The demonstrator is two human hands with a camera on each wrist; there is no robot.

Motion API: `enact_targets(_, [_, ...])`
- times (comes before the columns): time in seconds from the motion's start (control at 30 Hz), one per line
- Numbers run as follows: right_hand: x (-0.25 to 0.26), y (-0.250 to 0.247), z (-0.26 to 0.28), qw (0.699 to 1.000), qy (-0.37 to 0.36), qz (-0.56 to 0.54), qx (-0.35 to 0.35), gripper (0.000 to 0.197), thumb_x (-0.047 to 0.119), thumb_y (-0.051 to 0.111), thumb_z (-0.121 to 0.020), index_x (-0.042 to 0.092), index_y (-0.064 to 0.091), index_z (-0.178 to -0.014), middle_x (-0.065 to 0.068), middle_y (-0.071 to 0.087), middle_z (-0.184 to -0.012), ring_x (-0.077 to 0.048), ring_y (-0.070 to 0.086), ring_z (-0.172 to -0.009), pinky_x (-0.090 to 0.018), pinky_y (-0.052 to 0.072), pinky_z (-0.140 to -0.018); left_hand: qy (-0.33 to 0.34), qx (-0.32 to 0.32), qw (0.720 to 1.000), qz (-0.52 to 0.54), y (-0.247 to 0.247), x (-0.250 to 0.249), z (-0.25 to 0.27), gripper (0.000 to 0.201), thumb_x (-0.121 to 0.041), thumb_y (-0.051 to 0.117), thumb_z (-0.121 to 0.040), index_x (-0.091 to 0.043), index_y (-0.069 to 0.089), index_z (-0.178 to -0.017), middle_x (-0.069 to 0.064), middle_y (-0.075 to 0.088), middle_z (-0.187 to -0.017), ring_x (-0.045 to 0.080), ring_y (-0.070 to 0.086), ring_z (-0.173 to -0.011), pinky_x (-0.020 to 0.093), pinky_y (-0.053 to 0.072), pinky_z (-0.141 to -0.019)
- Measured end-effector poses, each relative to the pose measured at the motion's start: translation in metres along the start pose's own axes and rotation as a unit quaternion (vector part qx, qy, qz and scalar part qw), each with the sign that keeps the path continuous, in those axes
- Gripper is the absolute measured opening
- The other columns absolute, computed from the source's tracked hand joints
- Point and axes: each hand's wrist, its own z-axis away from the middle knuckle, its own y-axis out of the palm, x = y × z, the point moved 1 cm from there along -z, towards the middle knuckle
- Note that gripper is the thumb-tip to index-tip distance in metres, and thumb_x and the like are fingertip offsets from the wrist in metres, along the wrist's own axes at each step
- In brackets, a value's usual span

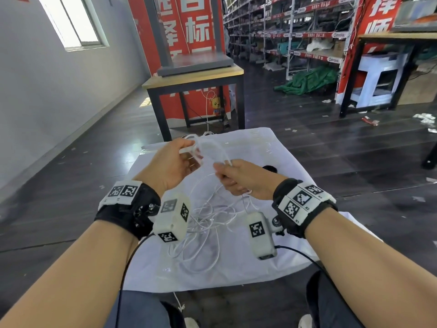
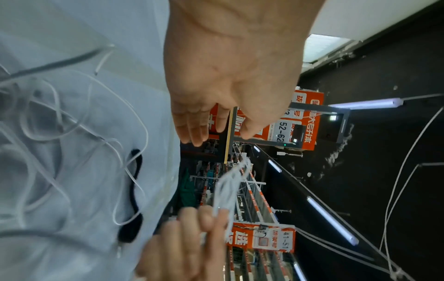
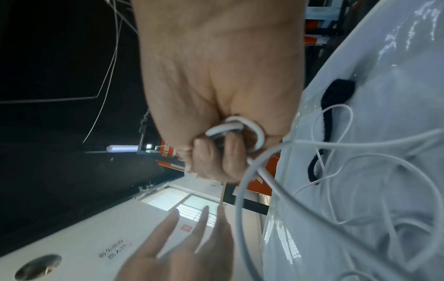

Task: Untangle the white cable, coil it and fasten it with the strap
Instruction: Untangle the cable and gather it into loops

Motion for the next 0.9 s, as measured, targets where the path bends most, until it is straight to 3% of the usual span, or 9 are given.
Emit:
enact_targets(0.13, [0.001, -0.014, -0.004, 0.979, -0.071, -0.116, -0.152, 0.042, 0.031, 0.035, -0.103, 0.017, 0.036, -0.064, 0.011, 0.028, -0.043, -0.005, 0.021, -0.035, -0.017, 0.019, -0.035, -0.014, 0.024, 0.993, -0.114, -0.005, 0.015, 0.004, 0.024, -0.031, 0.055, -0.095, -0.011, 0.061, -0.108, 0.008, 0.066, -0.097, 0.018, 0.065, -0.083, 0.028, 0.056, -0.075])
enact_targets(0.27, [0.007, -0.02, -0.009, 0.946, -0.114, -0.159, -0.258, 0.044, 0.028, 0.032, -0.104, 0.018, 0.029, -0.061, 0.01, 0.023, -0.042, -0.006, 0.017, -0.034, -0.018, 0.016, -0.034, -0.036, 0.169, 0.913, -0.369, 0.007, 0.033, 0.019, 0.028, -0.037, 0.054, -0.095, -0.019, 0.067, -0.112, -0.004, 0.061, -0.093, 0.008, 0.053, -0.067, 0.02, 0.044, -0.064])
enact_targets(0.37, [0.009, -0.024, -0.011, 0.928, -0.125, -0.181, -0.299, 0.044, 0.028, 0.031, -0.105, 0.018, 0.029, -0.062, 0.011, 0.023, -0.039, -0.005, 0.017, -0.032, -0.017, 0.015, -0.033, -0.022, 0.265, 0.883, -0.388, 0.014, 0.037, 0.026, 0.02, -0.023, 0.057, -0.095, -0.017, 0.068, -0.11, -0.003, 0.064, -0.093, 0.007, 0.047, -0.056, 0.017, 0.041, -0.054])
enact_targets(0.5, [0.004, -0.039, -0.01, 0.916, -0.111, -0.183, -0.341, 0.043, 0.028, 0.032, -0.104, 0.017, 0.03, -0.062, 0.012, 0.024, -0.038, -0.005, 0.018, -0.031, -0.017, 0.016, -0.032, 0.026, 0.2, 0.89, -0.409, 0.016, 0.023, 0.031, 0.046, -0.046, 0.044, -0.096, -0.011, 0.074, -0.091, 0.003, 0.07, -0.09, 0.012, 0.063, -0.078, 0.02, 0.05, -0.076])
enact_targets(0.6, [-0.003, -0.048, -0.008, 0.907, -0.097, -0.188, -0.365, 0.043, 0.03, 0.033, -0.104, 0.017, 0.031, -0.063, 0.008, 0.026, -0.042, -0.005, 0.019, -0.031, -0.017, 0.018, -0.031, 0.126, 0.085, 0.778, -0.609, 0.005, 0.011, 0.024, 0.06, -0.062, 0.039, -0.092, -0.018, 0.075, -0.071, -0.004, 0.069, -0.095, 0.015, 0.064, -0.089, 0.024, 0.045, -0.082])
enact_targets(0.7, [-0.007, -0.049, -0.01, 0.9, -0.086, -0.169, -0.392, 0.04, 0.029, 0.034, -0.104, 0.017, 0.032, -0.066, 0.004, 0.026, -0.051, -0.005, 0.021, -0.033, -0.016, 0.019, -0.032, 0.189, 0.129, 0.702, -0.674, 0.0, 0.01, 0.018, 0.01, -0.029, 0.063, -0.091, -0.024, 0.071, -0.094, -0.008, 0.056, -0.106, 0.003, 0.057, -0.087, 0.024, 0.048, -0.086])
enact_targets(0.73, [-0.009, -0.05, -0.01, 0.898, -0.084, -0.154, -0.404, 0.039, 0.029, 0.034, -0.104, 0.017, 0.032, -0.066, 0.003, 0.027, -0.053, -0.005, 0.022, -0.033, -0.017, 0.02, -0.033, 0.196, 0.152, 0.687, -0.683, -0.002, 0.013, 0.017, 0.018, -0.015, 0.065, -0.09, -0.024, 0.066, -0.106, -0.009, 0.05, -0.11, 0.0, 0.056, -0.088, 0.018, 0.048, -0.085])
enact_targets(0.83, [-0.015, -0.057, -0.01, 0.888, -0.077, -0.126, -0.436, 0.039, 0.03, 0.035, -0.103, 0.017, 0.034, -0.067, 0.004, 0.031, -0.054, -0.002, 0.029, -0.03, -0.016, 0.024, -0.034, 0.254, 0.098, 0.71, -0.649, -0.015, 0.02, 0.008, 0.03, -0.002, 0.058, -0.092, -0.02, 0.056, -0.115, -0.007, 0.043, -0.116, 0.004, 0.063, -0.088, 0.01, 0.047, -0.078])
enact_targets(0.9, [-0.021, -0.065, -0.009, 0.89, -0.064, -0.086, -0.444, 0.039, 0.03, 0.036, -0.103, 0.019, 0.037, -0.066, 0.004, 0.037, -0.056, -0.002, 0.038, -0.038, -0.017, 0.031, -0.04, 0.247, 0.012, 0.798, -0.55, -0.027, 0.021, 0.003, 0.015, -0.004, 0.054, -0.095, -0.011, 0.06, -0.107, 0.003, 0.056, -0.11, 0.012, 0.07, -0.078, 0.015, 0.054, -0.072])
